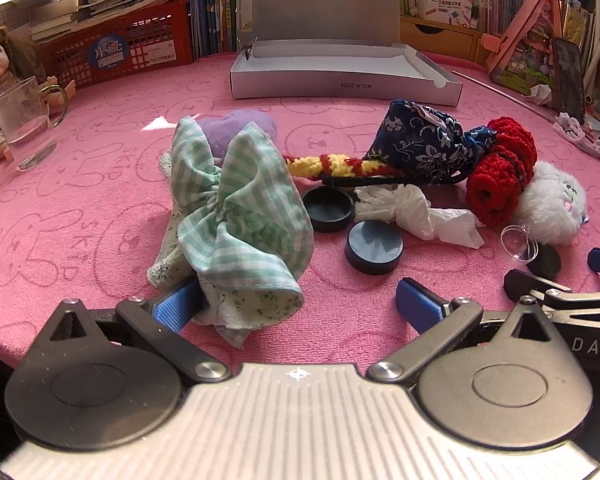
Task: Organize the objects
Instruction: 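Move the left tool toward the green gingham bow while the right tool approaches the white plush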
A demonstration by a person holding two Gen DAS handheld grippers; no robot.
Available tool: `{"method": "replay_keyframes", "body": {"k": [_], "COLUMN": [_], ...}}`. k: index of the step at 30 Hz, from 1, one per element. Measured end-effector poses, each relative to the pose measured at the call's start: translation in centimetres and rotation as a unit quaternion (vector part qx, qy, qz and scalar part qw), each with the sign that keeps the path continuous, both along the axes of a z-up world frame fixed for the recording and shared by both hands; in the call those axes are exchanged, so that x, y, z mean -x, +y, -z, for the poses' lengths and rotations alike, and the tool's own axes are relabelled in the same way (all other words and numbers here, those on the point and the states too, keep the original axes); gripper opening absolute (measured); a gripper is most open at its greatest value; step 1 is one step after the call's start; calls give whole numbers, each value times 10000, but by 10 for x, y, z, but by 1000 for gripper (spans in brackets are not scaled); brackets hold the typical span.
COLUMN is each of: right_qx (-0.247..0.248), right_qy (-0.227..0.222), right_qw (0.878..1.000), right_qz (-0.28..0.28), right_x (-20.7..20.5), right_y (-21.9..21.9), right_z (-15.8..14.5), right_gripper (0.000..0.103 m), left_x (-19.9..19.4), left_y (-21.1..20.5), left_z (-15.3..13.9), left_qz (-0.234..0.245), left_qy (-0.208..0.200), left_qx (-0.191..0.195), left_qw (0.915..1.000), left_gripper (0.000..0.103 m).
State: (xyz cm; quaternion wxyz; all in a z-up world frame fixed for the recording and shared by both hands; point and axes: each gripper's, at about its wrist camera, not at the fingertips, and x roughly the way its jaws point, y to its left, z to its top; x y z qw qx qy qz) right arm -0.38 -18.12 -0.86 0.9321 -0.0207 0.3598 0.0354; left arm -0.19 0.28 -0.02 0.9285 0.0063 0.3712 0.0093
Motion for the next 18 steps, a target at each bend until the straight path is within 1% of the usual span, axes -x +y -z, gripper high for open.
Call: {"method": "replay_keyframes", "body": {"k": [10,18], "right_qx": [0,-10], "right_qy": [-4,8], "right_qw": [10000,10000], "right_qz": [6,11], "right_x": [0,0], "right_y": [0,0], "right_z": [0,-1], "right_gripper": [103,103], "left_x": [0,2], "left_y": [0,-1], "left_z": [0,2], "left_qz": [-10,-11], "left_qy": [-18,-133], "left_qx": [-1,-7], "left_qw": [10000,9999], "left_gripper": [103,103]}}
